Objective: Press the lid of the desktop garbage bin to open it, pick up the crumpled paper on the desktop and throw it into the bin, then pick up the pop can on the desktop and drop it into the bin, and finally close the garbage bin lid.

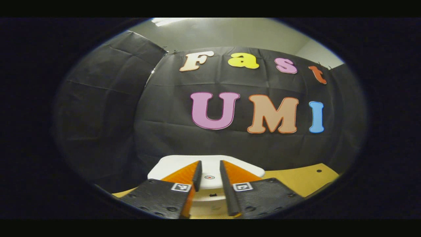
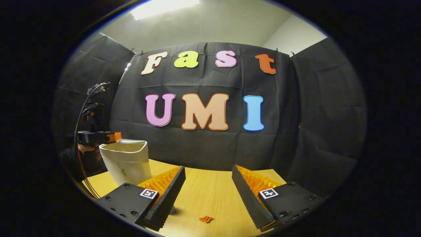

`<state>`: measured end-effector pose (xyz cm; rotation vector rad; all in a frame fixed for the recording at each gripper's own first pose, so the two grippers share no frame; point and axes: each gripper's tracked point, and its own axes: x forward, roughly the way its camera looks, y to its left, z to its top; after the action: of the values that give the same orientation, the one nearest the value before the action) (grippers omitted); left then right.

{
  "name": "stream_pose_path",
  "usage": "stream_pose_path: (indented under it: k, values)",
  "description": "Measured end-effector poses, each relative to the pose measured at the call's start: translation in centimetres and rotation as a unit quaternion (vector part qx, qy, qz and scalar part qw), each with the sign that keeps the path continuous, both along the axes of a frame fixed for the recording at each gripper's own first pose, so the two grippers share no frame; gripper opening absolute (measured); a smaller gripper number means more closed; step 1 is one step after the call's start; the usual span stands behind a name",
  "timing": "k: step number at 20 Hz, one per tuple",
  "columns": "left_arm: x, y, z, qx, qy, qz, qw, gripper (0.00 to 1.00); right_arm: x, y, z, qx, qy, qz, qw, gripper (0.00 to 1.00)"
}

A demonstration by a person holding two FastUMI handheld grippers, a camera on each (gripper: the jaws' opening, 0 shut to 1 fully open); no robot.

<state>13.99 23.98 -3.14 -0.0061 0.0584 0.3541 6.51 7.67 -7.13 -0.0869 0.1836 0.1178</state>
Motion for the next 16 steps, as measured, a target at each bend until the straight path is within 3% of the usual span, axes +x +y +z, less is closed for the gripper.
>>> stream_pose_path:
  k: [2, 3, 4, 6, 11, 16]
  values:
    - [-0.9, -0.8, 2.6, 0.027, -0.021, -0.002, 0.999, 0.62, 0.1, -0.1, 0.4, 0.008, -0.005, 0.004, 1.000, 0.96]
    - [-1.3, -1.4, 3.3, 0.035, -0.026, -0.007, 0.999, 0.63, 0.2, -0.2, 0.6, 0.010, -0.008, 0.004, 1.000, 0.96]
    - [-2.0, -2.4, 4.0, 0.040, -0.029, -0.013, 0.999, 0.80, 0.2, -0.4, 0.6, 0.011, -0.010, 0.006, 1.000, 0.96]
    - [-3.7, -4.2, 5.0, 0.044, -0.036, -0.020, 0.998, 0.95, 0.4, -1.0, 0.5, 0.015, -0.012, 0.007, 1.000, 0.96]
    - [-8.4, -8.8, 5.5, 0.044, -0.052, -0.034, 0.997, 0.93, 1.2, -2.2, -1.4, 0.028, 0.003, 0.017, 0.999, 0.96]
    - [-12.6, -11.8, 1.0, 0.017, -0.024, -0.019, 0.999, 0.92, 2.4, -3.1, -6.3, 0.027, 0.037, 0.034, 0.998, 0.96]
